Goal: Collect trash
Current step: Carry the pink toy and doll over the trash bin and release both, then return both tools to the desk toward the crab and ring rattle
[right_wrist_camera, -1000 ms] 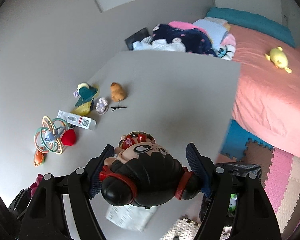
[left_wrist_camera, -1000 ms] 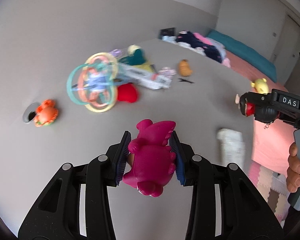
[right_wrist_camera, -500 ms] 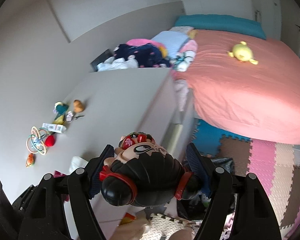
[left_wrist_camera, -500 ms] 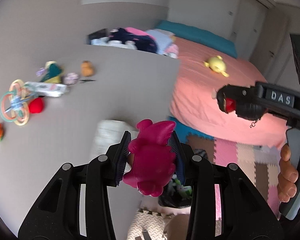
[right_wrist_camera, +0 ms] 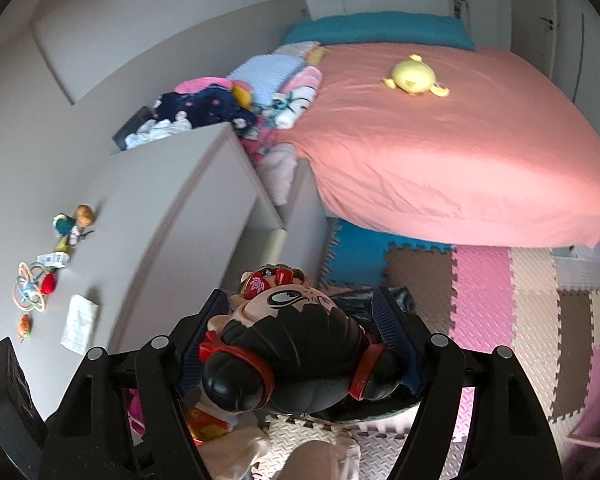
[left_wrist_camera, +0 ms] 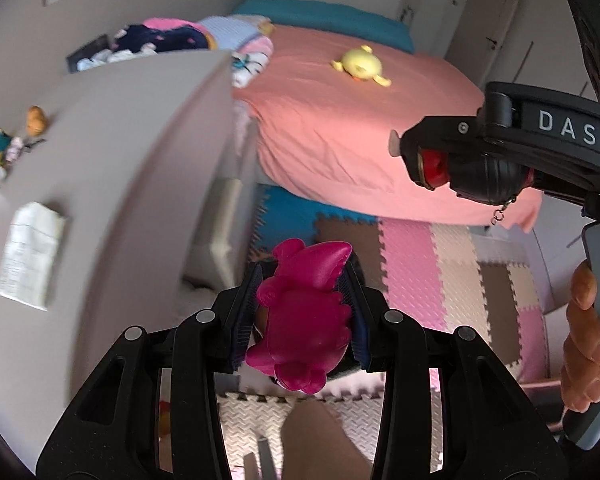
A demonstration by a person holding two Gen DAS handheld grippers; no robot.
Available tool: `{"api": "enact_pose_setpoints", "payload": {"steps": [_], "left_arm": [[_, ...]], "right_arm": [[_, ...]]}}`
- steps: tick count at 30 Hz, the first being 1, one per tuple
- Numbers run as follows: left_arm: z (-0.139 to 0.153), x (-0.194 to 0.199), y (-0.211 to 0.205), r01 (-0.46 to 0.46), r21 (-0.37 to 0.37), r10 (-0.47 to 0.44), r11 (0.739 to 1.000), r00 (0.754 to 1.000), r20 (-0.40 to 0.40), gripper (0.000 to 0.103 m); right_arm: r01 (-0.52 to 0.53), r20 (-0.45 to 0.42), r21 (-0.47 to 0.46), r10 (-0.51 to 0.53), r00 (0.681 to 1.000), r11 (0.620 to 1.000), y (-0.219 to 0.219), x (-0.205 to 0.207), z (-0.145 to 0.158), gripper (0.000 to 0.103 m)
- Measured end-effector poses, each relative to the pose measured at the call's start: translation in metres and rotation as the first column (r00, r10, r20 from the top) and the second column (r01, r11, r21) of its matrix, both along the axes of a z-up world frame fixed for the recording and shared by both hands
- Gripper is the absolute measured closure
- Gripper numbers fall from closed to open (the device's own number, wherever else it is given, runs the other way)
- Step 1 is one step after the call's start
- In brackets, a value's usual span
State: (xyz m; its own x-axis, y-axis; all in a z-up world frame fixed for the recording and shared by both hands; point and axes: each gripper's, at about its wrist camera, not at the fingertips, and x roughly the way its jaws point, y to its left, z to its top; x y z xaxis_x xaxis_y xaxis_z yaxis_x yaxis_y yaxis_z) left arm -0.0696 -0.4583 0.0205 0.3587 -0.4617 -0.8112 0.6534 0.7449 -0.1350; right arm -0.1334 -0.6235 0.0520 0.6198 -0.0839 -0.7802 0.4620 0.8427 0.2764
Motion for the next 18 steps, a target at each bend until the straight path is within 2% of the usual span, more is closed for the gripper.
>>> {"api": "enact_pose_setpoints", "payload": {"steps": [2,3,4,7,11,18], "left_arm": [[-0.005,-0.001,-0.007,0.011,-0.01,-0.011,1.0,1.0,-0.02,0.059],[-0.009,-0.001,-0.01,0.013,-0.017,-0.014,1.0,0.999,-0.037,0.046],[-0.011,-0.002,-0.012,0.003,-0.013,-0.003,1.0,0.999,-0.038,0.004],[-0.015,-0.004,-0.014,-0.041,0.003,0.041,0.999,0.999,0.023,0.006],[-0.025,0.006,-0.012,-0.057,0.013,0.058,0.998,0.998,-0.035,0.006],[-0.021,0.016,0.002,-0.08,-0.011,0.079,0.997,0.996,-0.051,0.006]], "right_arm": [[0.008,-0.019,0.001,-0.008,1.0,1.0,-0.006,0.001,-0.008,0.028],[0.015,-0.042,-0.011,-0.015,0.999,1.0,-0.008,0.003,-0.012,0.025],[0.037,-0.072,-0.034,-0.039,0.997,0.999,-0.011,0.004,-0.016,0.012],[0.094,-0.09,-0.071,-0.1,0.991,0.993,-0.017,0.004,-0.022,0.008],[0.1,-0.085,-0.014,-0.101,0.991,0.995,-0.021,0.003,-0.028,0.008],[0.069,-0.08,-0.002,-0.069,0.994,0.998,-0.008,0.014,-0.027,0.008]]}}
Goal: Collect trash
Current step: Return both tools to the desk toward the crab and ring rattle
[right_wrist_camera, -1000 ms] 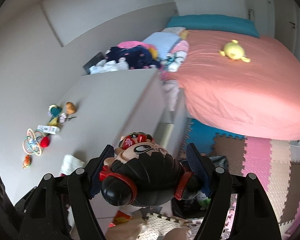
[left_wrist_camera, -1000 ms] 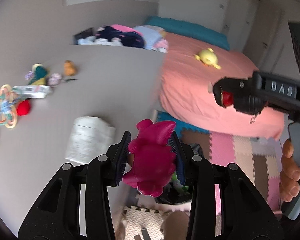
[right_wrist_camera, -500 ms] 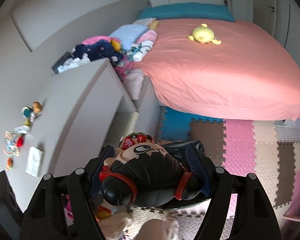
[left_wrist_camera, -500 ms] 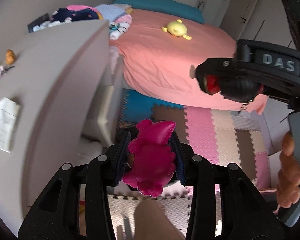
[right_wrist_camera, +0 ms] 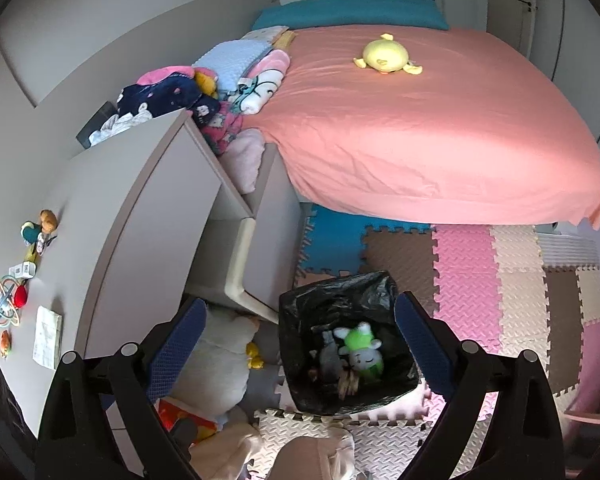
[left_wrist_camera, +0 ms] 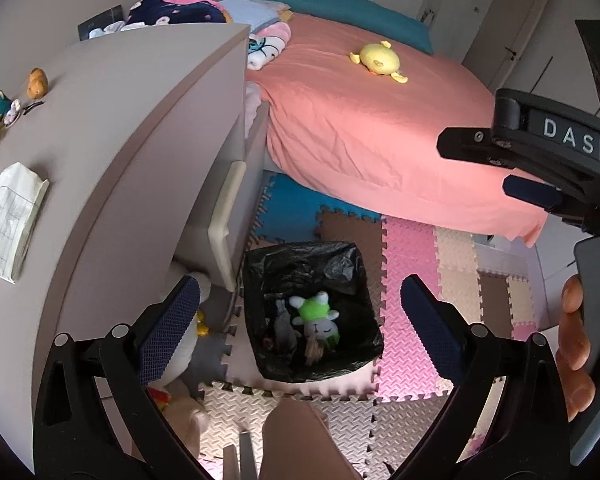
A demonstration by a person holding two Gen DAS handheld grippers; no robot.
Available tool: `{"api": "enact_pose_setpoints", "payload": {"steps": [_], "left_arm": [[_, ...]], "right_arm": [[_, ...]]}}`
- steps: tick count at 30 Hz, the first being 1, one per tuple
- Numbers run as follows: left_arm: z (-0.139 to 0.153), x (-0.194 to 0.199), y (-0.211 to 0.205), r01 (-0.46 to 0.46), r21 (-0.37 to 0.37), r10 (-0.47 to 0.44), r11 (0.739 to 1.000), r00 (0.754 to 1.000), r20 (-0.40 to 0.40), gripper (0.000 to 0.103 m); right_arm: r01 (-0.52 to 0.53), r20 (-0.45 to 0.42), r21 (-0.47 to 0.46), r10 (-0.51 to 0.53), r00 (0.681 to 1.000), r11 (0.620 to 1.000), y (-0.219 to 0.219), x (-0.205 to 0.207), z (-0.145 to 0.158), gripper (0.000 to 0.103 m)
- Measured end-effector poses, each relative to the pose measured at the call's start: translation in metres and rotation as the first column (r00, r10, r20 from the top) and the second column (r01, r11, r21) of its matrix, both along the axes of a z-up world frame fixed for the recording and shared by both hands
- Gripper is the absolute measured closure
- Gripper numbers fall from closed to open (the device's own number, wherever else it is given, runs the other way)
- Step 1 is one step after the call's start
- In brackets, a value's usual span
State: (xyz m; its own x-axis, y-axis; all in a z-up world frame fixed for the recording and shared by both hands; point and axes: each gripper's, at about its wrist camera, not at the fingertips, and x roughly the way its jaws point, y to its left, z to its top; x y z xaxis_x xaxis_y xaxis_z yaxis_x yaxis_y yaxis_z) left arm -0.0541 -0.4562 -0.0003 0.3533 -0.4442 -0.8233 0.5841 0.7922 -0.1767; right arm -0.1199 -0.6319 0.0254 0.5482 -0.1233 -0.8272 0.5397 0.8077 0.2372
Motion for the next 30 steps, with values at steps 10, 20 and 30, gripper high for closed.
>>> {"api": "enact_pose_setpoints", "payload": {"steps": [10,20,30], "left_arm": [[0.011,0.006,0.021,-0.027,-0.027,0.027,0.999,1.0,0.005,0.006],[0.028,0.029,0.085,-0.161,-0.053,0.163,0.985,0.986,0.03,0.006],[0.033,0.057,0.188,-0.361,-0.044,0.363,0.932,0.931,0.049,0.006]], "right_arm": [[-0.053,0.013,0.001,0.053,0.999,0.999,0.027,0.014,0.012,0.008],[-0.161,0.044,-0.011,0.161,0.986,0.987,0.084,0.042,0.03,0.008],[-0.324,0.059,-0.021,0.324,0.944,0.946,0.169,0.081,0.044,0.008]]}}
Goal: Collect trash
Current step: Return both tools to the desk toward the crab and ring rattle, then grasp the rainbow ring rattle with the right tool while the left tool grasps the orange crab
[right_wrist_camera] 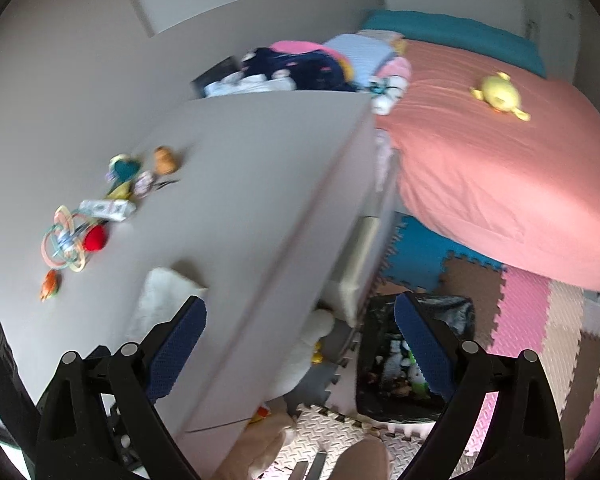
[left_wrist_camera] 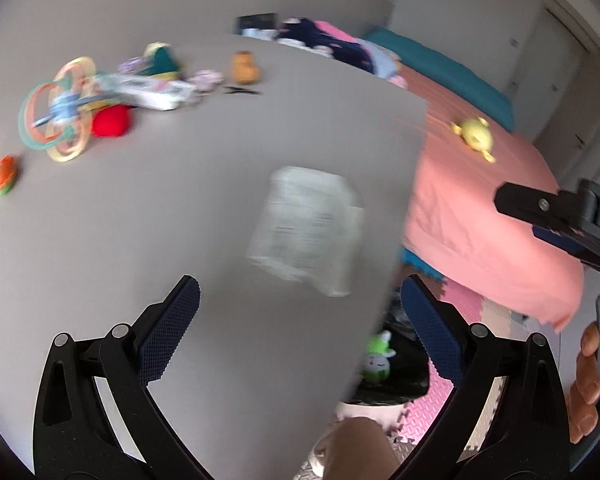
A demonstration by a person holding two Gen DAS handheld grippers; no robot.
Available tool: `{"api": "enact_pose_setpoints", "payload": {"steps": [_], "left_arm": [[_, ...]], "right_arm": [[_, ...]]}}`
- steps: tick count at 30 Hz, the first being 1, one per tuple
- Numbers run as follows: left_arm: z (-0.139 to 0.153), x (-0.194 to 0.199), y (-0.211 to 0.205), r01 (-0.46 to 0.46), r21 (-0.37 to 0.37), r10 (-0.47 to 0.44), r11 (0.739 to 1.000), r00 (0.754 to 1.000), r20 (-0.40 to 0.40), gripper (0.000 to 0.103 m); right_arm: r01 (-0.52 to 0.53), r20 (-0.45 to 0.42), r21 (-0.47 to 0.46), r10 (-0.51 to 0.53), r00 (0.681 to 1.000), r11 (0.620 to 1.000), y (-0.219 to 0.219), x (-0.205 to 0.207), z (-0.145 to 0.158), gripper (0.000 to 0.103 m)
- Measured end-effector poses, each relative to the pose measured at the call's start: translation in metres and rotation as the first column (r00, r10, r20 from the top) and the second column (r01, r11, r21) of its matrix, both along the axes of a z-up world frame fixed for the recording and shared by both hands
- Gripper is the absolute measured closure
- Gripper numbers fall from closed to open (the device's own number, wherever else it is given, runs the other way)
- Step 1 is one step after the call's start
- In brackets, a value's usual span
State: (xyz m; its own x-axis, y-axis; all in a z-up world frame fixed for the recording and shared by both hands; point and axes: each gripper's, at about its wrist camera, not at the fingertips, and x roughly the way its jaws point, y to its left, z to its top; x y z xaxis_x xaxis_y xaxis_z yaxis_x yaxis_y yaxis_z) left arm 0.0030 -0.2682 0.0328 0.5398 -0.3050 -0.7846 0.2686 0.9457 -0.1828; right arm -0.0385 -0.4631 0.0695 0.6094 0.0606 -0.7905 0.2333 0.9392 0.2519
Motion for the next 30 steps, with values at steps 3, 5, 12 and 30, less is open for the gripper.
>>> {"api": "enact_pose_setpoints", "payload": {"steps": [3,5,12,30], "left_arm": [[0.001,0.007,0.033,-0.06,0.01,0.06,0.998,0.998,0.006,0.006],[0.002,0.011,0.057,-0.101,0.018,0.101,0.995,0.995,0.009,0.006],[0.003,0.024,0.133,-0.235,0.005,0.235,0.972,0.972,0.006,0.006],[0.003,0.071,0.277,-0.526,0.007,0.526,0.85,0.85,-0.007,0.006]], "right_arm": [[-0.055,-0.004,-0.004,0.055,0.998,0.998,0.029,0.01,0.002,0.008],[-0.102,-0.006,-0.012,0.102,0.995,0.995,0.052,0.019,0.002,0.008],[-0.218,-0.008,-0.015,0.217,0.976,0.976,0.115,0.044,0.005,0.008],[-0.45,0.054,0.066,0.448,0.893,0.89,0.266,0.139,0.022,0.008]]}}
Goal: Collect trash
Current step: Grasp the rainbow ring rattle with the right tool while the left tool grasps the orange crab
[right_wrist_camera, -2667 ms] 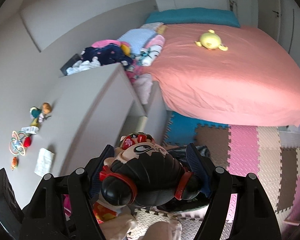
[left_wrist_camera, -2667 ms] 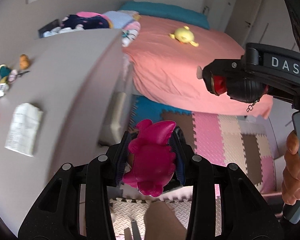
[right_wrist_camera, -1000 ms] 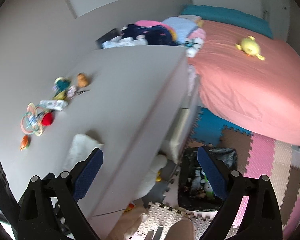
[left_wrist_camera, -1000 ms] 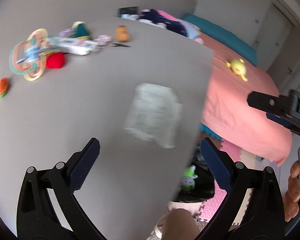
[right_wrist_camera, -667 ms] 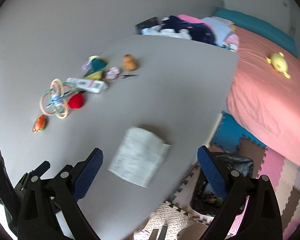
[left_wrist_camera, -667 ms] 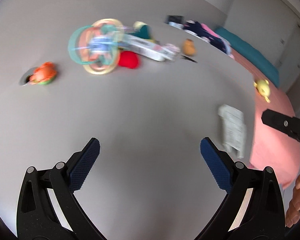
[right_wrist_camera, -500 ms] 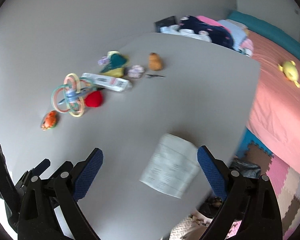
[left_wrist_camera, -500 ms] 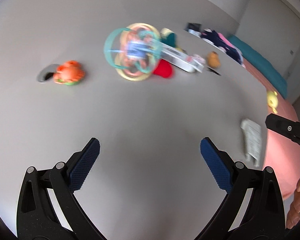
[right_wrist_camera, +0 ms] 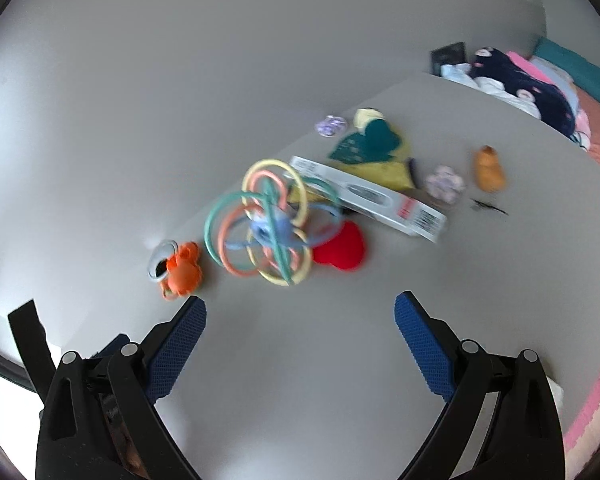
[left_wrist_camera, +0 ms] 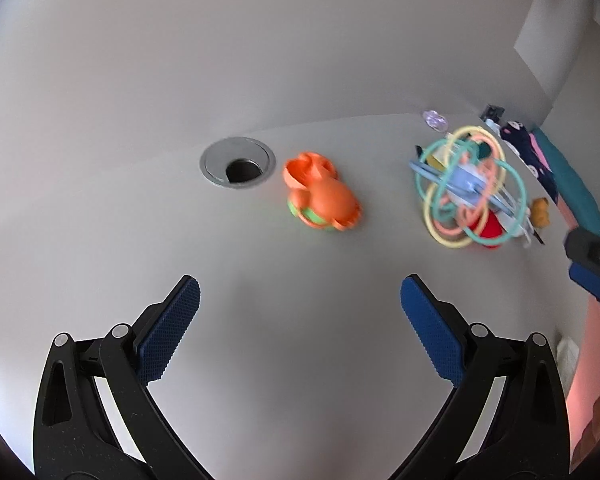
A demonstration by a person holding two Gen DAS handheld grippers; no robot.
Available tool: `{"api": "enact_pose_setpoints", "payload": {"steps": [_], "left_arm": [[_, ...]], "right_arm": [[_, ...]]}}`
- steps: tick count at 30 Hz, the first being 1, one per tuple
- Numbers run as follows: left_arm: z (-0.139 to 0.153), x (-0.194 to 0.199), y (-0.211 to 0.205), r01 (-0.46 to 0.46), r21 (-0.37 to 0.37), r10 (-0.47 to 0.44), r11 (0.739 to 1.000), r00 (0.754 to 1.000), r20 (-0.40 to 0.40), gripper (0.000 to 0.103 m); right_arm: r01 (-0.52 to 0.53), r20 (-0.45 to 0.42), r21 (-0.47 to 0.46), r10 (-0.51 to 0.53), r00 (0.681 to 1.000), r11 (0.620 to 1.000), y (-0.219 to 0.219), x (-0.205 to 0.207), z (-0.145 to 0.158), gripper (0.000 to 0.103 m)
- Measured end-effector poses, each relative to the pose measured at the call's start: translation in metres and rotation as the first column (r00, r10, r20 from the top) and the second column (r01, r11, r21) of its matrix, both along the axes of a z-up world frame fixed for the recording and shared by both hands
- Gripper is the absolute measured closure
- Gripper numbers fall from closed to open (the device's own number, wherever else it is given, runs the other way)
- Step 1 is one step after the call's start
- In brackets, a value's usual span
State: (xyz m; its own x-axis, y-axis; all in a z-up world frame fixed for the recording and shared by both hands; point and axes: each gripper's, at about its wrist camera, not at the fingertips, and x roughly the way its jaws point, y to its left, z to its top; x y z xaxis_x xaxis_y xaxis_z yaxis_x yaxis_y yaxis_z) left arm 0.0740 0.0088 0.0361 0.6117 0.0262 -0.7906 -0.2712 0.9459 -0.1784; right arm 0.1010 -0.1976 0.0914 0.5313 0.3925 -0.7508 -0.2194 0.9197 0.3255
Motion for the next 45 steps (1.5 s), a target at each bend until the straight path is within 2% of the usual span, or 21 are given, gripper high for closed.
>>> {"api": "enact_pose_setpoints", "payload": {"steps": [8,9,10,12,13,14,16,17,19,22,24,25,26,29,32,34,37,41,45], "left_arm": [[-0.003,0.033,0.012,-0.014,-0.007,0.014,1.0,1.0,-0.011,0.006],[-0.002,0.036,0.013,-0.014,-0.003,0.014,1.0,1.0,-0.013,0.006],[-0.002,0.04,0.013,-0.011,0.005,0.011,1.0,1.0,-0.015,0.006],[-0.004,0.049,0.012,-0.003,0.022,0.003,1.0,1.0,-0.021,0.006],[-0.004,0.053,0.011,0.0,0.028,0.001,1.0,1.0,-0.024,0.006],[-0.005,0.057,0.01,0.0,0.032,0.001,0.999,1.0,-0.029,0.006],[-0.007,0.069,0.008,0.001,0.026,0.0,1.0,0.999,-0.04,0.006],[-0.009,0.073,0.007,0.002,0.022,-0.001,1.0,0.999,-0.046,0.006],[-0.013,0.083,0.004,0.008,0.023,-0.006,1.0,0.998,-0.066,0.007],[-0.021,0.094,0.0,0.016,0.026,-0.013,1.0,0.994,-0.107,0.027],[-0.021,0.095,-0.001,0.01,0.053,-0.005,0.999,0.995,-0.1,0.038],[-0.022,0.096,-0.002,0.014,0.062,-0.008,0.998,0.995,-0.097,0.047],[-0.021,0.099,-0.002,0.015,0.06,-0.009,0.998,0.995,-0.098,0.049],[-0.02,0.096,0.001,0.024,0.045,-0.02,0.999,0.996,-0.092,0.051],[-0.016,0.083,0.007,0.033,-0.011,-0.033,0.999,0.997,-0.069,0.053],[-0.008,0.075,0.003,0.041,0.005,-0.041,0.999,0.998,-0.047,0.053],[0.006,0.06,-0.008,0.067,0.023,-0.066,0.998,0.998,-0.012,0.053],[0.021,0.033,-0.026,0.104,0.006,-0.104,0.995,0.994,0.022,0.053],[0.028,0.008,-0.06,0.165,-0.002,-0.165,0.986,0.986,0.038,0.053]], "right_arm": [[-0.039,0.034,-0.086,0.042,0.999,0.996,0.047,0.043,-0.002,0.01],[-0.05,0.024,-0.095,0.052,0.998,0.994,0.05,0.048,-0.004,0.018],[-0.057,0.011,-0.101,0.058,0.998,0.993,0.054,0.051,-0.007,0.031],[-0.081,-0.048,-0.102,0.076,0.996,0.992,0.06,0.061,-0.017,0.047],[-0.085,-0.073,-0.088,0.078,0.994,0.993,0.061,0.065,-0.022,0.051],[-0.077,-0.065,-0.083,0.072,0.995,0.994,0.061,0.065,-0.022,0.053],[-0.064,-0.033,-0.093,0.061,0.998,0.994,0.061,0.065,-0.017,0.075],[-0.064,-0.011,-0.1,0.063,0.998,0.993,0.061,0.065,-0.012,0.077],[-0.072,0.001,-0.091,0.073,0.997,0.993,0.06,0.065,-0.006,0.092],[-0.077,0.031,-0.059,0.079,0.996,0.995,0.058,0.062,0.006,0.094],[-0.076,0.052,-0.06,0.079,0.996,0.995,0.059,0.062,0.012,0.094],[-0.078,0.059,-0.057,0.081,0.995,0.995,0.06,0.061,0.014,0.094],[-0.082,0.071,-0.049,0.085,0.994,0.995,0.06,0.06,0.017,0.094],[-0.091,0.084,-0.022,0.092,0.992,0.996,0.058,0.055,0.027,0.095],[-0.092,0.109,-0.024,0.094,0.99,0.995,0.056,0.045,0.039,0.095],[-0.089,0.127,-0.019,0.091,0.988,0.996,0.051,0.038,0.048,0.095],[-0.071,0.146,-0.002,0.071,0.987,0.997,0.038,0.026,0.059,0.095],[-0.036,0.165,0.008,0.035,0.986,0.999,0.015,0.008,0.068,0.095],[0.008,0.175,0.03,-0.013,0.984,1.0,-0.018,-0.015,0.072,0.095]]}}
